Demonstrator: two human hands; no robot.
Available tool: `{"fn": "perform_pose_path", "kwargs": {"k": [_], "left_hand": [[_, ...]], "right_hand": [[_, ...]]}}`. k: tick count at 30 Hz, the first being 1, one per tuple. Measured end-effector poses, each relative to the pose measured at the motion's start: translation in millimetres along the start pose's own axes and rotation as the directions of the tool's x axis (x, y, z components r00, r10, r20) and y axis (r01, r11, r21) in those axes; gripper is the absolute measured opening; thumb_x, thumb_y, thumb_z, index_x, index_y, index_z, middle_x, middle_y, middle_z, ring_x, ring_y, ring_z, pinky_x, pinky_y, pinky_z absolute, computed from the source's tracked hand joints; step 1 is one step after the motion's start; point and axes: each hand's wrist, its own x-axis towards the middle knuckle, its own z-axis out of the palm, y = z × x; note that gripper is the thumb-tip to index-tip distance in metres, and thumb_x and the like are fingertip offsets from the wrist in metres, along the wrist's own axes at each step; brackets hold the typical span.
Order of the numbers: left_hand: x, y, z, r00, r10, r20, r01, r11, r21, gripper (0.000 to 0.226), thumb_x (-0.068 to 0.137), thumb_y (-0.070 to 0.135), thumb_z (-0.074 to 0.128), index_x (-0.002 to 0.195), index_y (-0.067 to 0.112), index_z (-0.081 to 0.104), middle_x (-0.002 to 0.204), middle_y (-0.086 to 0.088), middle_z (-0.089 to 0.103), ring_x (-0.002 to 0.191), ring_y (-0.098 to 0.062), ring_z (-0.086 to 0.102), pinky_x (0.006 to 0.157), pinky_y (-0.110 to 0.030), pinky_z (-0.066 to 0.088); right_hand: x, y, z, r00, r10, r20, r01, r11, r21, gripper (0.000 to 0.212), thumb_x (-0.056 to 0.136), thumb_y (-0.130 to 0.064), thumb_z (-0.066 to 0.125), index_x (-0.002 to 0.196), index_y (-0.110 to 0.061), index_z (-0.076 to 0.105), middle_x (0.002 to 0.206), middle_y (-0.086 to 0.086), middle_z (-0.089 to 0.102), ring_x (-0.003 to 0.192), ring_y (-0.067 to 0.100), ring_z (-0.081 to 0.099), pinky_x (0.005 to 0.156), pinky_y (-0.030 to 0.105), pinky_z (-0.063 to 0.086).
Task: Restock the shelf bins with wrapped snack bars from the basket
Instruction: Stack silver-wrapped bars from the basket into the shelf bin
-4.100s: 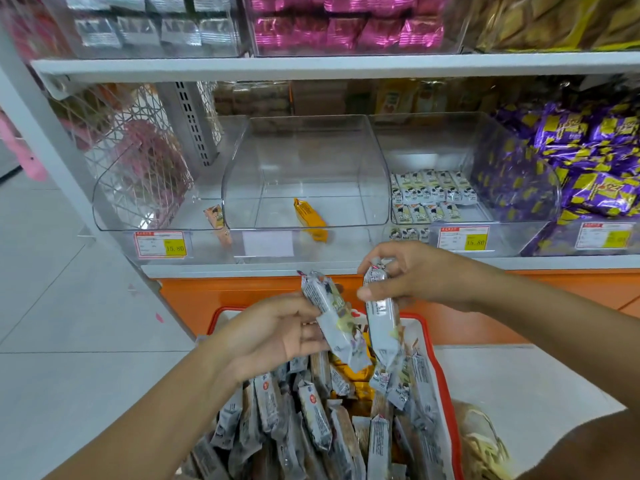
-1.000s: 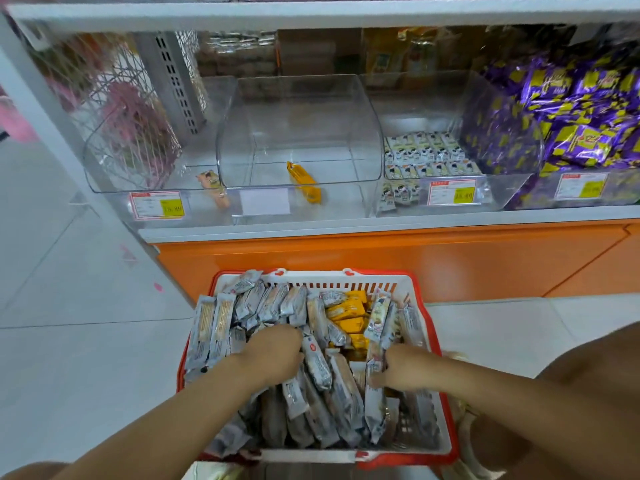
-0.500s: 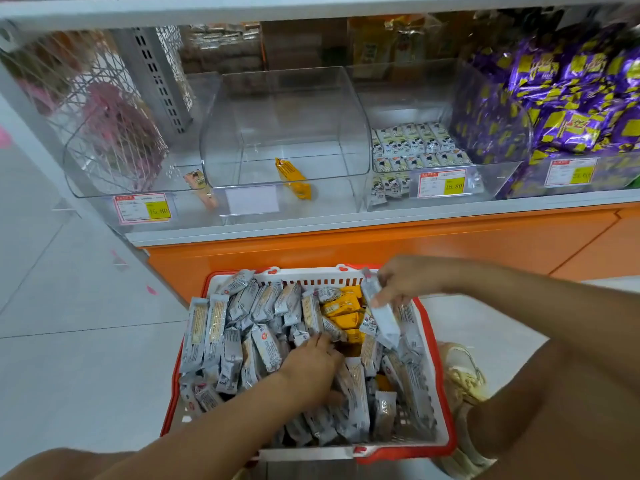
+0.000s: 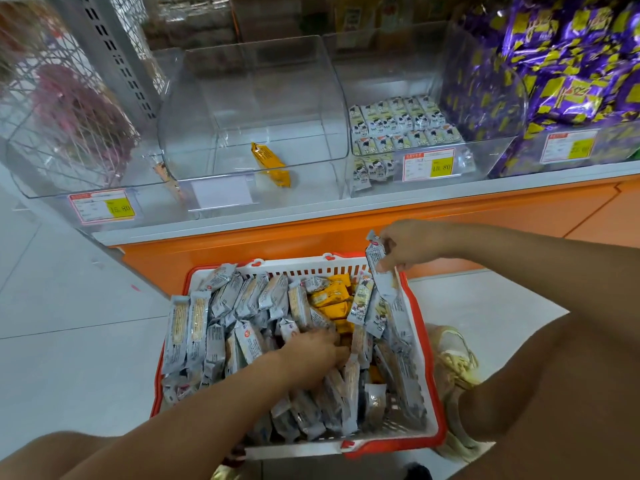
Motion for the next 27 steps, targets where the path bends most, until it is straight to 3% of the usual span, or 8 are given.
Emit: {"fn": "perform_pose_path", "kwargs": {"k": [6,11,14,16,19,22,24,27], "left_hand": [[5.3,-6.4,-5.4,0.996,0.088,-0.022,-0.09,0.993,-0.076,0.033,0.084,0.009,0.063,0.115,0.014,0.053,0.107,-0.007,0.058,0.097,-0.026,0.056,0.071,-0.036,0.045],[-4.1,-16.0,-21.4,0.995,-0.021,-0.093,-0.024,0.892,-0.451,0.029,0.082,0.025,0.072,0.11,0.021,0.064,0.111,0.005,0.061,0.102,-0.014,0.058,0.081,-0.025,0.046],[-16.6,-27.2,-40.7,0.979,-0.192,-0.063,0.076,0.641,-0.764,0.023,0.081,0.033,0.072,0.1,0.021,0.066,0.105,0.005,0.064,0.092,-0.011,0.064,0.079,-0.026,0.051],[-25.9,-35.0,-54.7,0.959,-0.281,0.023,0.115,0.314,-0.943,0.024,0.082,0.031,0.07,0.099,0.014,0.067,0.1,-0.001,0.065,0.08,-0.014,0.068,0.071,-0.024,0.055],[-37.6,-43.8,-70.6,0.932,-0.346,0.106,0.074,-0.103,-0.992,0.027,0.088,0.027,0.063,0.105,0.006,0.066,0.101,-0.01,0.064,0.067,-0.015,0.064,0.06,-0.024,0.054],[-44.1,-44.8,-82.1,0.917,-0.376,0.13,0.016,-0.29,-0.957,0.024,0.09,0.028,0.06,0.1,0.008,0.069,0.088,-0.009,0.068,0.057,-0.013,0.055,0.054,-0.021,0.047],[-46.3,-42.9,-90.2,0.913,-0.38,0.148,0.007,-0.347,-0.938,0.033,0.083,0.037,0.063,0.098,0.008,0.069,0.081,-0.008,0.068,0.052,-0.011,0.053,0.049,-0.018,0.045],[-47.6,-42.0,-96.6,0.917,-0.374,0.14,0.004,-0.341,-0.94,0.051,0.071,0.048,0.063,0.103,0.008,0.068,0.077,-0.008,0.064,0.051,-0.009,0.053,0.044,-0.014,0.045]], "right_hand": [[-4.8,-1.2,-8.0,1.0,-0.013,-0.016,0.015,0.989,0.146,0.032,0.086,-0.023,0.07,0.11,-0.004,0.061,0.096,0.014,0.068,0.068,0.012,0.061,0.063,0.023,0.053],[-16.4,-2.7,-19.2,0.999,0.017,-0.051,-0.004,0.969,0.248,0.025,0.088,-0.01,0.067,0.106,0.001,0.055,0.09,0.015,0.059,0.077,0.019,0.057,0.08,0.038,0.055],[-21.0,-3.4,-25.7,0.997,-0.018,-0.077,0.041,0.951,0.307,0.03,0.085,-0.013,0.07,0.103,0.008,0.059,0.086,0.014,0.059,0.076,0.02,0.056,0.081,0.038,0.054],[-25.6,-7.2,-28.1,0.996,-0.057,-0.062,0.075,0.934,0.35,0.031,0.085,-0.021,0.072,0.1,0.006,0.065,0.083,0.01,0.061,0.077,0.019,0.056,0.079,0.033,0.052],[-34.5,-17.9,-26.8,0.992,-0.13,-0.004,0.12,0.902,0.415,0.026,0.086,-0.03,0.069,0.094,-0.005,0.067,0.09,0.007,0.068,0.086,0.019,0.063,0.09,0.032,0.053],[-39.9,-26.3,-22.5,0.978,-0.2,0.059,0.154,0.885,0.439,0.045,0.081,-0.037,0.071,0.109,-0.003,0.062,0.105,0.009,0.071,0.097,0.022,0.068,0.094,0.036,0.054],[-40.9,-31.5,-19.6,0.975,-0.212,0.067,0.166,0.893,0.418,0.062,0.072,-0.047,0.072,0.113,-0.002,0.059,0.106,0.013,0.069,0.09,0.023,0.069,0.09,0.036,0.055],[-42.7,-38.3,-16.8,0.976,-0.216,0.011,0.202,0.926,0.319,0.046,0.08,-0.05,0.067,0.094,-0.007,0.058,0.08,0.01,0.067,0.068,0.014,0.06,0.071,0.03,0.049]]}}
